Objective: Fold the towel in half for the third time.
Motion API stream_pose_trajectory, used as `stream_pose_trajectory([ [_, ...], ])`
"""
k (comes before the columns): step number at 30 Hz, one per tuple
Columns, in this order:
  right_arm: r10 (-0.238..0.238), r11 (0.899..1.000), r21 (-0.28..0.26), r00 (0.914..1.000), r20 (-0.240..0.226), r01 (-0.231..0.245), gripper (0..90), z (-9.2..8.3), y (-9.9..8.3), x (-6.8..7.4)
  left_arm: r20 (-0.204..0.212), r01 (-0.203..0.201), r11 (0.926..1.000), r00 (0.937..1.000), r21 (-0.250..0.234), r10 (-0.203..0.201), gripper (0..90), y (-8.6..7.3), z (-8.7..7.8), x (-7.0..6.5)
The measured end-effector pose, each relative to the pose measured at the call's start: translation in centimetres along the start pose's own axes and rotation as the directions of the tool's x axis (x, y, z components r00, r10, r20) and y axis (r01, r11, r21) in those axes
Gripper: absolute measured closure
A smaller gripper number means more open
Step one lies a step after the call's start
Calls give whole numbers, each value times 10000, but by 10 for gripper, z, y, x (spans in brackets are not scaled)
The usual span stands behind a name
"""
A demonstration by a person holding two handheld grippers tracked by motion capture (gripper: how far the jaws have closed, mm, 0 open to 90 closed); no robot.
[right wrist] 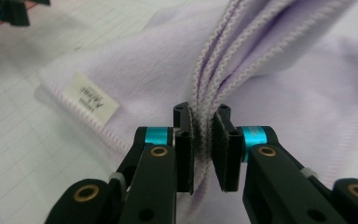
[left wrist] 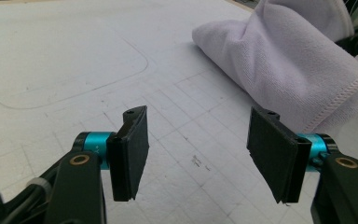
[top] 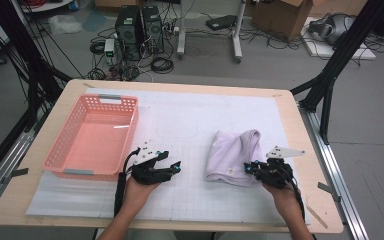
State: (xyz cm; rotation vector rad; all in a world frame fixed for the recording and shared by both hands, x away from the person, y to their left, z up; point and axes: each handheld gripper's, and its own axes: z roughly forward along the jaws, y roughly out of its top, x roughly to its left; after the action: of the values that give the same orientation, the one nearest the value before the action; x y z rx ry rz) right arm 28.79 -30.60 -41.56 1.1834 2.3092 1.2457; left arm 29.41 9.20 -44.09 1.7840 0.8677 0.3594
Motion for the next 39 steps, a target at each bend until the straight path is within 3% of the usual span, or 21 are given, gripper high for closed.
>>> stream_pose_trajectory([
  [5,66,9999,115,9948,1014,-78,810,-21,8,-12,-47,33,10000,10000,-37,-33,388,0,-1,0],
  [8,-59,9970,766,9855,1696,-72,794,-25,7,-19,-78,32,10000,10000,-55,-32,388,0,-1,1],
  [10,-61,9928,1188,9817,1902,-168,740,-22,1,-25,-119,-6,10000,9999,-28,6,388,0,-1,2],
  [11,6,9917,1260,9807,1954,-257,666,-21,-1,-27,-151,3,10000,9999,-49,-3,388,0,-2,2],
  [13,161,9946,973,9790,2030,-365,599,-23,-4,-28,-150,14,10000,9999,-55,-15,388,0,-2,2],
  [16,264,9996,65,9755,2183,-285,510,-32,5,-28,-150,-6,10000,9999,-44,6,387,0,-3,3],
  [20,-219,9989,-353,9799,1982,295,503,-26,32,-28,-138,-4,10000,9999,-50,3,387,0,-3,3],
  [25,-745,9964,-304,9867,1448,797,513,3,62,-32,-90,-20,10000,10000,-21,20,387,0,-3,2],
  [27,-699,9969,-284,9912,1120,735,524,16,71,-33,-95,-39,10000,9999,-10,39,387,-1,-3,3],
  [34,-752,9969,265,9963,423,741,554,56,92,-36,-122,-20,10000,9999,-38,19,387,-1,-4,4],
  [39,-958,9892,1133,9952,198,930,564,82,93,-37,-120,-9,10000,9999,-45,9,387,-1,-5,5],
])
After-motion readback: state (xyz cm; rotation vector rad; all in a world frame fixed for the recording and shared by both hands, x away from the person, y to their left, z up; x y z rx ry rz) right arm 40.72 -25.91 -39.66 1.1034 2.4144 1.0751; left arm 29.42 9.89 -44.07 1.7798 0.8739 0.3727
